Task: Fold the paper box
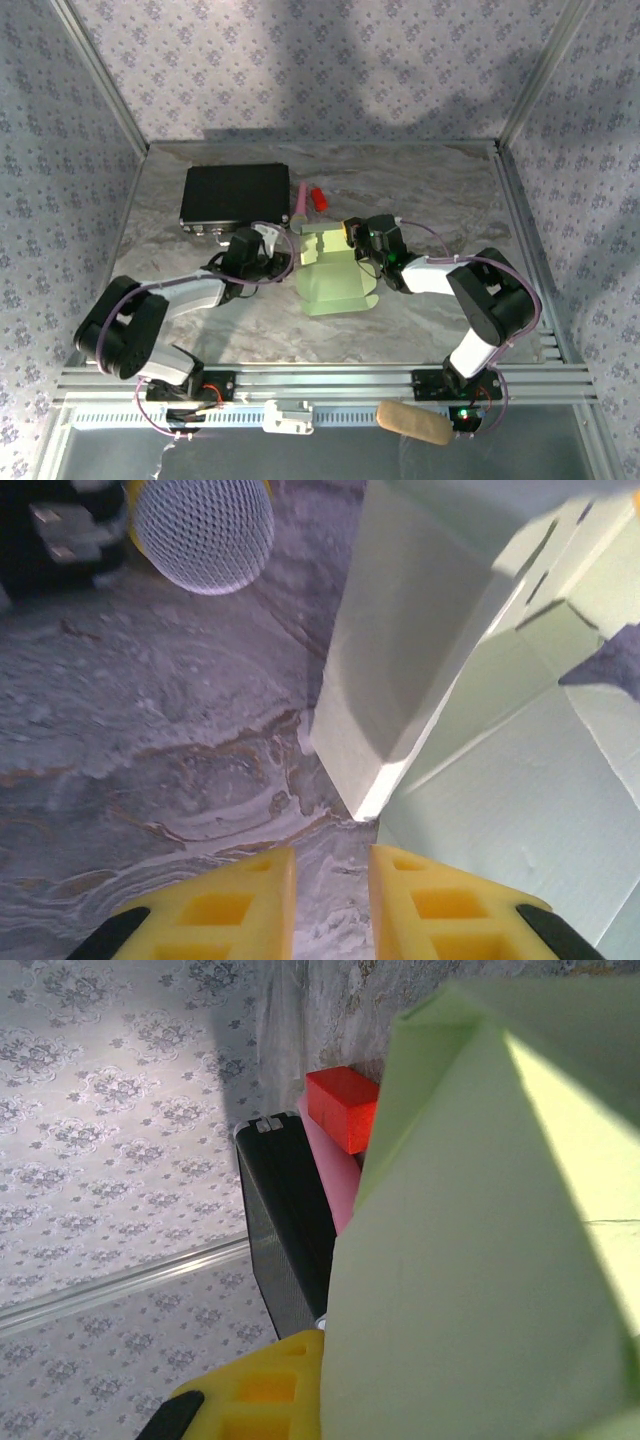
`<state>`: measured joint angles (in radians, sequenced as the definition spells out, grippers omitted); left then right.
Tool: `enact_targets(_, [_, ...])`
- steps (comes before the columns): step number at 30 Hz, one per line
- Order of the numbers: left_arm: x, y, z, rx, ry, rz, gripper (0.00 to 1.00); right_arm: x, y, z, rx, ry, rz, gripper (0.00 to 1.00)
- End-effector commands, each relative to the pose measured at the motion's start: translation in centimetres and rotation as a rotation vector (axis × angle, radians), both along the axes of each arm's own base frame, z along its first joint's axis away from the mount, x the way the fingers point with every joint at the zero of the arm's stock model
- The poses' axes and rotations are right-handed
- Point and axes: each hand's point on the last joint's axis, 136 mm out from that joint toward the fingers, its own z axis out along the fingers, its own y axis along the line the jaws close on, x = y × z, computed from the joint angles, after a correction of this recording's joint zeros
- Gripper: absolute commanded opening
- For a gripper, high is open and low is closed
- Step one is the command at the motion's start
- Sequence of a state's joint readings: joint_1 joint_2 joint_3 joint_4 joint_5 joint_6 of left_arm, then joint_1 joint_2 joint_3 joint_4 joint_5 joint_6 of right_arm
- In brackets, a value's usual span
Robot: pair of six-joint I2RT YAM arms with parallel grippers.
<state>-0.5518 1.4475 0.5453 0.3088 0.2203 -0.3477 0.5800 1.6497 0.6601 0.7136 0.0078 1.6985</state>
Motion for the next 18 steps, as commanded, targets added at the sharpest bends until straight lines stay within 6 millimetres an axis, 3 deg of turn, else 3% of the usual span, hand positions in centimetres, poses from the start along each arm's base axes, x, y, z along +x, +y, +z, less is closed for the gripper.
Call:
enact_targets(1, [1.5, -2.2, 2.6, -0.072, -0.087, -0.067, 0.25, -0.4, -0.4, -2.4, -0.040, 0.087, -0.003, 0.00])
enact_targets(18, [2.5, -4.0, 0.9, -0.075, -0.081, -0.098, 0.26, -0.3, -0.3, -2.2, -0.024, 0.090, 0.006, 0.00])
